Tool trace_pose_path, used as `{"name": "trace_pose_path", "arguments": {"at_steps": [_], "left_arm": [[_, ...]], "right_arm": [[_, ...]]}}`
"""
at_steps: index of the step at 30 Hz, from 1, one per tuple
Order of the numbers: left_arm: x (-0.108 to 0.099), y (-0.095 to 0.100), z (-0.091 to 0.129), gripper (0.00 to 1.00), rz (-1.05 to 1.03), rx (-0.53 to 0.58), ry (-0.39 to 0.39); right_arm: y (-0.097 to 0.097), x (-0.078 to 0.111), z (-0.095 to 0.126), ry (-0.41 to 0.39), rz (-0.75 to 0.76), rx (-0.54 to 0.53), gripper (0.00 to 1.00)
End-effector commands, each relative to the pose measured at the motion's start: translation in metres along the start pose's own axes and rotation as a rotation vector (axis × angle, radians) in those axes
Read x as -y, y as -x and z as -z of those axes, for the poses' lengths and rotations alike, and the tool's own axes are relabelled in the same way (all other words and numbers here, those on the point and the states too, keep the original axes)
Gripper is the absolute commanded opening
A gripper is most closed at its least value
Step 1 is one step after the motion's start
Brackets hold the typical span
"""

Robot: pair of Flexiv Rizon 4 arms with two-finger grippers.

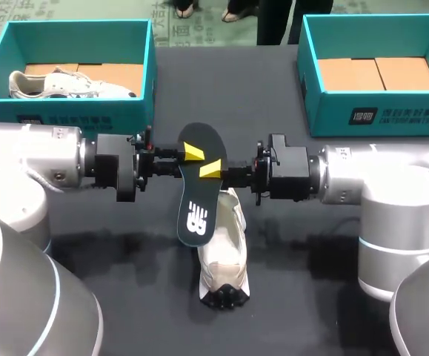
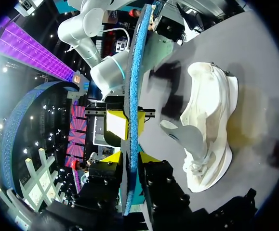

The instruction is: Take the shoe out of the shoebox, open the shoe tongue, remove and reinsert the insole, then place the shoe into the shoebox

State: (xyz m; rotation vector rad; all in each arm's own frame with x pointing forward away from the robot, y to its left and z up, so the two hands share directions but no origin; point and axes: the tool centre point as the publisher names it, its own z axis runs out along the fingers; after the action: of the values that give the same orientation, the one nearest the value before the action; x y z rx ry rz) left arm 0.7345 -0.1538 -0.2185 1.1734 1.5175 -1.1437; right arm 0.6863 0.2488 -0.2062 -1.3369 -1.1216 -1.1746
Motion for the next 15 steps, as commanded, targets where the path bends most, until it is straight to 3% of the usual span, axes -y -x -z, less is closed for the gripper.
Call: {"name": "trace_pose_path", "arguments": {"at_steps": [1,3,6,14,15], "left_arm": [[0.0007,-0.0009,-0.0014,0.2,-0.003,0.002,-0.001],[0.0014,-0.0009,-0.0019,0.18,-0.005,0.002,-0.005],[0.002,-0.0013,-0.0024,0.0,-0.003,0.002,-0.008],[0.0035,-0.0014,-0.0017,0.0,-0.011,-0.001,-0.013],[0.0035,-0.0012,-0.0011,0.0,-0.011,-0.001,-0.013]], "right_arm": [[-0.0001,0.0007,-0.0013,0.0,-0.002,0.004,0.0],[0.0,0.0008,-0.0012,0.0,-0.003,0.004,0.0],[0.0,0.0008,-0.001,0.001,-0.003,0.003,0.0],[0.0006,-0.0001,-0.0006,0.004,-0.007,-0.005,0.0],[0.0006,-0.0002,-0.0004,0.004,-0.006,-0.005,0.09]]}}
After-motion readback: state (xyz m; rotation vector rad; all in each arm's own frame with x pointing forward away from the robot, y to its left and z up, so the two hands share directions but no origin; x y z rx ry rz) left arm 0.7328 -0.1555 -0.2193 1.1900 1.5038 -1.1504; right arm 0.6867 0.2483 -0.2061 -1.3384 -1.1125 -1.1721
